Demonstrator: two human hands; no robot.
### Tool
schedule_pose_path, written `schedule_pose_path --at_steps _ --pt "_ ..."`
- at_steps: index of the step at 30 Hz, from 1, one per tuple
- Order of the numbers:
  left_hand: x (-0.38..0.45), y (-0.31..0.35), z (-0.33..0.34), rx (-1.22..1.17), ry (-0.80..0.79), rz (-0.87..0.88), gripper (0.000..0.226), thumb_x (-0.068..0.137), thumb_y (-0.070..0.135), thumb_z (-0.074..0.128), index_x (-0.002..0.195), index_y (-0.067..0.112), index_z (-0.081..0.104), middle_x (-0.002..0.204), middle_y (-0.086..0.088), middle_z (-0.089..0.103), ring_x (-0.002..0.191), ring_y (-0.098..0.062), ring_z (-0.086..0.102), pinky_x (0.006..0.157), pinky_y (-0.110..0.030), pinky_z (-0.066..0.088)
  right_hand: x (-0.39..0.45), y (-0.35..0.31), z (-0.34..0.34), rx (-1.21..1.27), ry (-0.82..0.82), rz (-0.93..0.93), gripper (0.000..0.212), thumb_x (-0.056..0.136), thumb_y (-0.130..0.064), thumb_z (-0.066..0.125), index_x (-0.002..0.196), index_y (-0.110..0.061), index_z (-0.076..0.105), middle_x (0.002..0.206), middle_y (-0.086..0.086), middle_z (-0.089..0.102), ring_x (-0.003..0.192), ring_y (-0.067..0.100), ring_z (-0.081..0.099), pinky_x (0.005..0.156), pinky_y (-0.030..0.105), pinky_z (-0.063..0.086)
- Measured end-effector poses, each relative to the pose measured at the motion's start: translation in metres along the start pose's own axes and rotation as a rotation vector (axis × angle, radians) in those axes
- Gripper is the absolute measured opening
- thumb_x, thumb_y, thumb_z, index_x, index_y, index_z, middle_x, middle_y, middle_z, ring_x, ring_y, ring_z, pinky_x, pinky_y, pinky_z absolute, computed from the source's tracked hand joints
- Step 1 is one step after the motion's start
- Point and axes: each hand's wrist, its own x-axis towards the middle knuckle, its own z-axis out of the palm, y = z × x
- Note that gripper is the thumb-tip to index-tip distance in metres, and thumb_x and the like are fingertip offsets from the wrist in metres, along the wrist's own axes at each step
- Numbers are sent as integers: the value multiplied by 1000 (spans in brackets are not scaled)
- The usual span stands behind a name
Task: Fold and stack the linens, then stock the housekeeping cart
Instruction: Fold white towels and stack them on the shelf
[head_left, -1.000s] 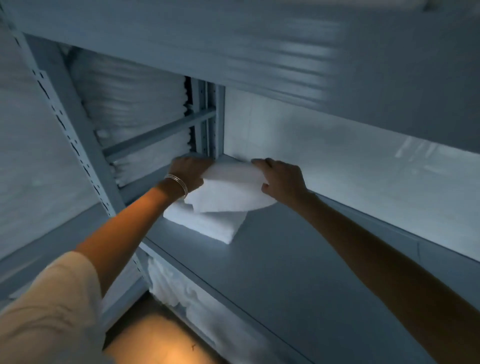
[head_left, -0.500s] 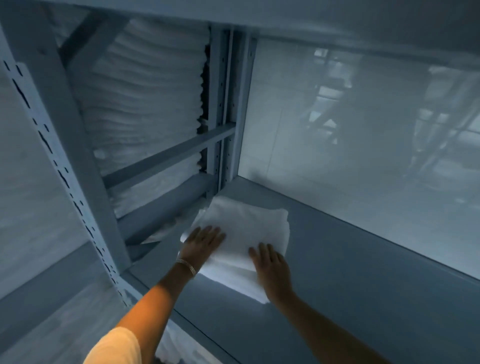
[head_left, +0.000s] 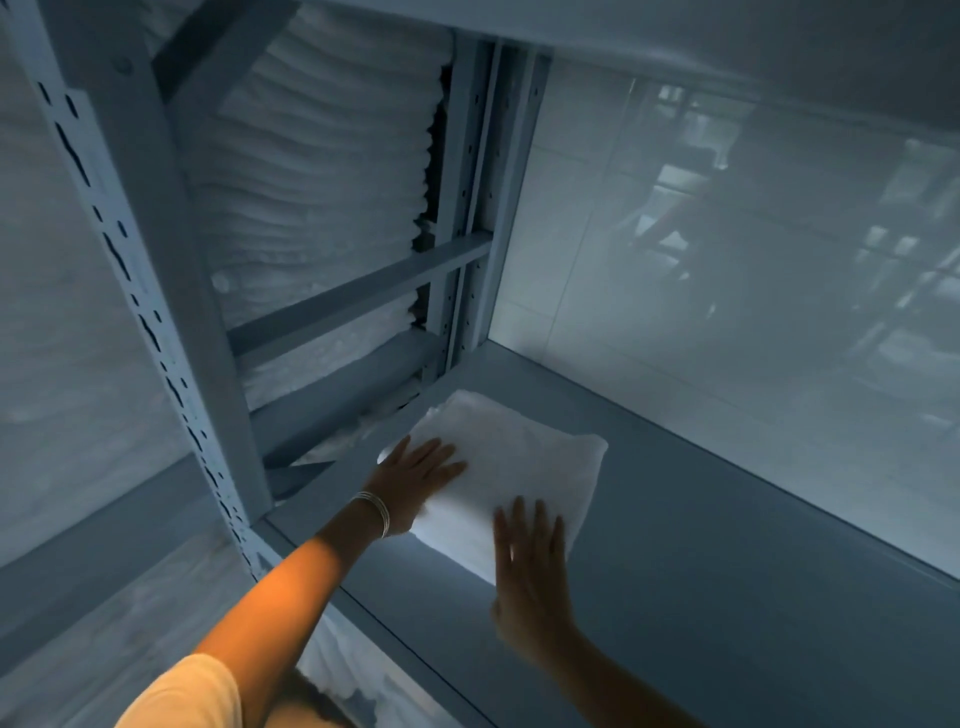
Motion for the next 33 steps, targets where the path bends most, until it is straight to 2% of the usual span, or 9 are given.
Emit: schedule_pose_path --at_steps 2,4,6,9,13,17,27,30,33 --pt "-2 6 5 -8 4 -37 97 81 23 67 151 25 0 159 -6 -1 146 -29 0 115 -51 -1 3 0 5 -79 71 -89 112 41 -19 85 140 -6 34 132 28 50 118 54 47 100 64 36" --pt "-3 12 3 -10 -33 -82 95 85 21 59 150 25 -10 158 -5 -12 145 -28 -11 114 -51 -7 16 5 8 -91 77 -99 109 57 -14 76 149 -11 18 129 30 50 108 53 55 90 57 48" --pt "-3 19 3 -20 -32 -96 95 84 26 61 150 24 -7 159 -6 -9 145 -29 -8 115 -52 -3 25 10 8 -79 15 -87 112 62 -16 72 151 -14 4 123 30 46 95 48 63 80 48 54" --pt "-1 23 -3 -46 -40 -92 101 71 36 74 151 24 12 158 -7 12 145 -32 11 113 -56 12 37 20 10 -14 -49 -81 123 39 -16 87 145 -21 23 105 25 46 71 34 62 60 34 53" --pt "-7 32 4 -79 27 -99 114 12 46 87 122 25 62 121 -4 64 109 -29 63 87 -54 49 35 31 5 -40 -2 -166 106 41 -7 82 135 -26 36 93 17 43 52 23 56 46 26 46" --pt "-26 63 11 -123 101 -81 122 16 45 85 128 23 42 122 -6 64 110 -30 62 89 -55 49 -1 46 3 -43 13 -201 105 39 -9 83 132 -29 40 93 13 43 53 21 56 46 26 47" --pt "-115 220 -19 -147 109 25 116 23 40 80 130 21 40 124 -7 62 114 -31 60 94 -56 46 -189 95 -28 61 -81 -139 133 29 -19 90 143 -31 23 98 10 52 64 19 62 50 24 51" --pt "-146 280 -34 -151 127 51 118 22 42 83 130 21 40 125 -8 62 114 -32 60 94 -56 43 -255 112 -40 52 -112 -128 139 29 -36 89 148 -35 16 99 8 53 66 18 63 51 23 51" --pt "-175 333 -30 -109 240 75 119 35 37 85 140 19 33 137 -11 50 130 -36 42 108 -60 27 -308 126 -58 13 -176 -92 132 16 -58 85 136 -38 34 99 6 57 61 15 62 50 21 50"
